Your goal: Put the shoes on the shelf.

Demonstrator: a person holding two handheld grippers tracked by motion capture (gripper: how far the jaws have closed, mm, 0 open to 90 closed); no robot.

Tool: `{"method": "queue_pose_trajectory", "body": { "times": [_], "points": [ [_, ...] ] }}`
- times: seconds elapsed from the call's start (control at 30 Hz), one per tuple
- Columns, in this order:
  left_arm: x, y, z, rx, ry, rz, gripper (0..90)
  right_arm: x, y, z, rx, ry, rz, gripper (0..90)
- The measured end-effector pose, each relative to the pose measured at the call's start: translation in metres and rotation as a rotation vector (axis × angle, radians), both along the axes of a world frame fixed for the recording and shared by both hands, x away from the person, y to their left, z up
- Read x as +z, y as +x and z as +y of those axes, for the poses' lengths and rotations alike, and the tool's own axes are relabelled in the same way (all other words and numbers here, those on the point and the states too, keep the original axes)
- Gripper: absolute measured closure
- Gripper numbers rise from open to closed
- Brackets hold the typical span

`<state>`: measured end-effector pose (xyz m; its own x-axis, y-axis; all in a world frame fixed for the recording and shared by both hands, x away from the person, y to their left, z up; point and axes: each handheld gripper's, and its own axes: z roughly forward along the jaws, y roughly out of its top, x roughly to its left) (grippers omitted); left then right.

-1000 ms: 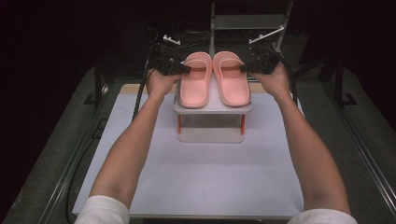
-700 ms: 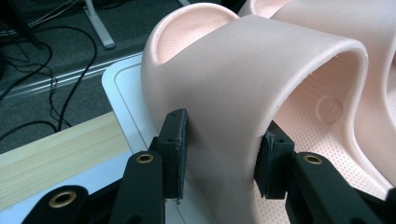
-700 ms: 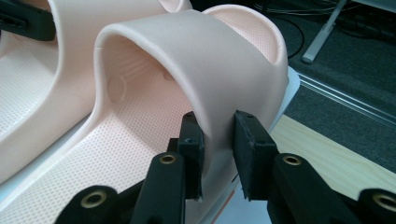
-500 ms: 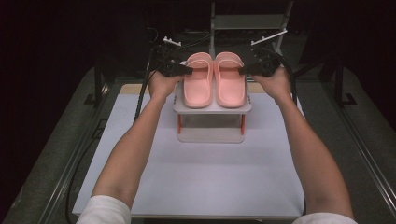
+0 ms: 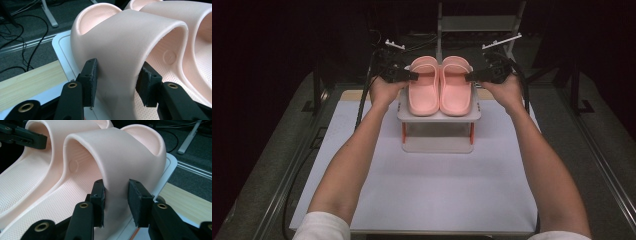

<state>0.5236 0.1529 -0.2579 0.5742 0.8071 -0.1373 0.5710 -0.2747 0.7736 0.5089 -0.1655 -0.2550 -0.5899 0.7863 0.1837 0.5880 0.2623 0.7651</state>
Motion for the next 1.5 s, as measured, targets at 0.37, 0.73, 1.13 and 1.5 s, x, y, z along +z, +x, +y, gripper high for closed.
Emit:
{"method": "queue_pose_trajectory", "body": {
  "times": [0.37,0.73,1.13,1.5],
  "points": [
    [0.004,-0.007,0.002,-0.012,0.036,-0.028,47.0,-0.001,-0.002,-0.001,0.007,0.030,-0.007,55.9],
    [0.017,-0.023,0.002,-0.032,0.049,-0.074,42.3,0.004,-0.022,-0.009,0.026,0.062,-0.047,53.1],
    [0.015,-0.048,0.027,-0.025,-0.001,-0.135,39.4,0.008,-0.044,-0.008,0.099,0.129,-0.062,47.5],
    [0.012,-0.064,0.045,-0.023,-0.021,-0.150,32.6,0.005,-0.056,-0.004,0.127,0.149,-0.074,44.8]
  ]
}}
